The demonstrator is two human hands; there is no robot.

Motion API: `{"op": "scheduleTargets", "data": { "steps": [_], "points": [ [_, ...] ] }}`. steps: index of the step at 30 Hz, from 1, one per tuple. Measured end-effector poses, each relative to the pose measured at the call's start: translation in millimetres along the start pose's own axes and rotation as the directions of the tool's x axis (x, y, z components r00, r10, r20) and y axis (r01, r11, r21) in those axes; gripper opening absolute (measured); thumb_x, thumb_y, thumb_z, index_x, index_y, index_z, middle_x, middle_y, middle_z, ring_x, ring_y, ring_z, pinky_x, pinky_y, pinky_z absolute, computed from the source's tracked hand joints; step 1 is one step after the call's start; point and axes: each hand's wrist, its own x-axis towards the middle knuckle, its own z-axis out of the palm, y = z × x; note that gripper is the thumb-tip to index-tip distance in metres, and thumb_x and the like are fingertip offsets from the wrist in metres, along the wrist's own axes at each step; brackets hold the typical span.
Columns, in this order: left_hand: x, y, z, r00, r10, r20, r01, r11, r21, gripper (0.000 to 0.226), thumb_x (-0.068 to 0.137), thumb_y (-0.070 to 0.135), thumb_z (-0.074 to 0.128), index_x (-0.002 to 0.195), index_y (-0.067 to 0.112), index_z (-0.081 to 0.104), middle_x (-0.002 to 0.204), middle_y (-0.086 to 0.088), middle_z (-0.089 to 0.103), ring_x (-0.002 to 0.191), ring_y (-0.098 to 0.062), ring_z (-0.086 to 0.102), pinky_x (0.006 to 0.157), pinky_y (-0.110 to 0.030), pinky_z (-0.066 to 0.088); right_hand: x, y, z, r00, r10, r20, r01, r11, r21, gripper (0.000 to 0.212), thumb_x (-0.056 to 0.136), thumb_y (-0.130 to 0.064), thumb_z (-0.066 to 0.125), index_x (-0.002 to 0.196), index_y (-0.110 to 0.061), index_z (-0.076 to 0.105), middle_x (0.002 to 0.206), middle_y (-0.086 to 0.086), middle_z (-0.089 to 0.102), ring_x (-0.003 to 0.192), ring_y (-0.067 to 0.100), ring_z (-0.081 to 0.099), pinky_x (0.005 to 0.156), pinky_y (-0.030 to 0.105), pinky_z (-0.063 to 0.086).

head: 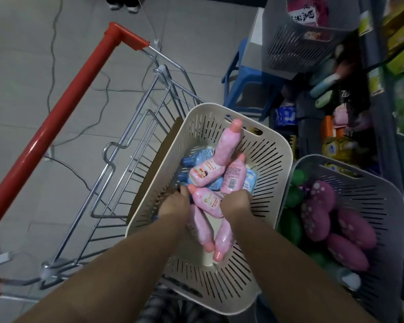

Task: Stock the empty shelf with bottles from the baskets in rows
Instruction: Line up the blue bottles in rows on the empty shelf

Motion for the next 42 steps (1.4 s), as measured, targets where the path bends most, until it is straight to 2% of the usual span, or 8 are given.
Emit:
{"op": "scheduleTargets", "data": {
  "steps": [11,16,21,24,28,34,37,42],
  "points": [
    [8,3,10,0.994,-0.081,0.079,0.091,0.986,-0.141,0.033,0.105,0.016,0.026,0.135,0.007,0.035,0.139,-0.016,0.047,0.128,-0.031,0.05,0.106,-0.041,0.037,2,12,-7,0.975,-0.184,-0.124,0.185,0.983,-0.004,0.027,0.097,-0.003,0.044,0.115,-0.009,0.064,0.118,0.005,0.065,0.113,0.029,0.06,0.09,0.041,0.051],
    [10,-4,6,0.992,-0.051,0.117,0.071,0.982,-0.174,0.035,0.104,0.01,0.034,0.138,0.002,0.036,0.14,-0.016,0.045,0.131,-0.028,0.048,0.106,-0.038,0.04,-4,18,-9,0.944,-0.105,-0.312,0.201,0.934,0.294,0.026,0.099,-0.018,0.043,0.114,-0.011,0.063,0.116,0.006,0.061,0.115,0.029,0.055,0.085,0.035,0.044],
    [6,-3,2,0.988,0.0,0.157,0.021,0.991,-0.131,0.045,0.098,0.012,0.044,0.14,0.002,0.029,0.139,-0.019,0.046,0.126,-0.032,0.051,0.105,-0.041,0.041,-16,35,-6,0.931,0.129,-0.342,0.219,0.554,0.803,0.035,0.092,-0.031,0.063,0.118,-0.009,0.066,0.115,0.008,0.049,0.106,0.025,0.052,0.088,0.029,0.038],
    [-3,-3,2,0.985,0.021,0.171,0.001,0.992,-0.124,0.046,0.098,0.015,0.044,0.139,0.005,0.025,0.135,-0.019,0.051,0.123,-0.033,0.055,0.105,-0.042,0.042,-29,32,-6,0.938,0.139,-0.317,0.238,0.406,0.882,0.039,0.091,-0.029,0.066,0.126,-0.012,0.062,0.122,0.008,0.049,0.11,0.024,0.053,0.097,0.029,0.038],
    [-2,-10,-6,0.986,0.029,0.162,0.004,0.981,-0.196,0.055,0.097,0.015,0.047,0.145,0.0,0.024,0.141,-0.02,0.046,0.127,-0.032,0.051,0.106,-0.039,0.042,-39,35,-11,0.927,0.251,-0.277,0.262,0.093,0.961,0.025,0.096,-0.03,0.059,0.117,-0.018,0.054,0.105,0.003,0.061,0.097,0.022,0.059,0.08,0.029,0.04],
    [-4,-24,-35,0.964,0.168,0.205,-0.044,0.864,-0.501,0.035,0.092,0.034,0.061,0.116,0.009,0.062,0.112,-0.007,0.064,0.095,-0.021,0.057,0.078,-0.024,0.042,-31,40,4,0.922,0.383,-0.06,0.215,-0.376,0.901,0.03,0.073,-0.071,0.052,0.095,-0.051,0.052,0.111,0.006,0.065,0.101,0.025,0.066,0.088,0.049,0.055],
    [-10,-29,-50,0.955,0.165,0.247,0.011,0.812,-0.584,0.038,0.081,0.026,0.077,0.112,0.007,0.064,0.101,-0.005,0.064,0.089,-0.022,0.061,0.079,-0.027,0.05,-55,43,-14,0.93,0.368,-0.012,0.22,-0.53,0.819,0.028,0.089,-0.055,0.056,0.112,-0.038,0.056,0.119,0.011,0.064,0.103,0.031,0.067,0.059,0.032,0.056],
    [-26,-26,-84,0.945,0.275,0.178,-0.068,0.697,-0.714,0.038,0.075,0.014,0.082,0.102,0.016,0.055,0.097,0.001,0.059,0.085,-0.015,0.058,0.064,-0.018,0.049,-81,51,-26,0.929,0.364,0.061,0.261,-0.766,0.587,0.03,0.101,-0.037,0.049,0.12,-0.016,0.059,0.106,0.009,0.071,0.09,0.024,0.07,0.078,0.047,0.059]
  ]
}}
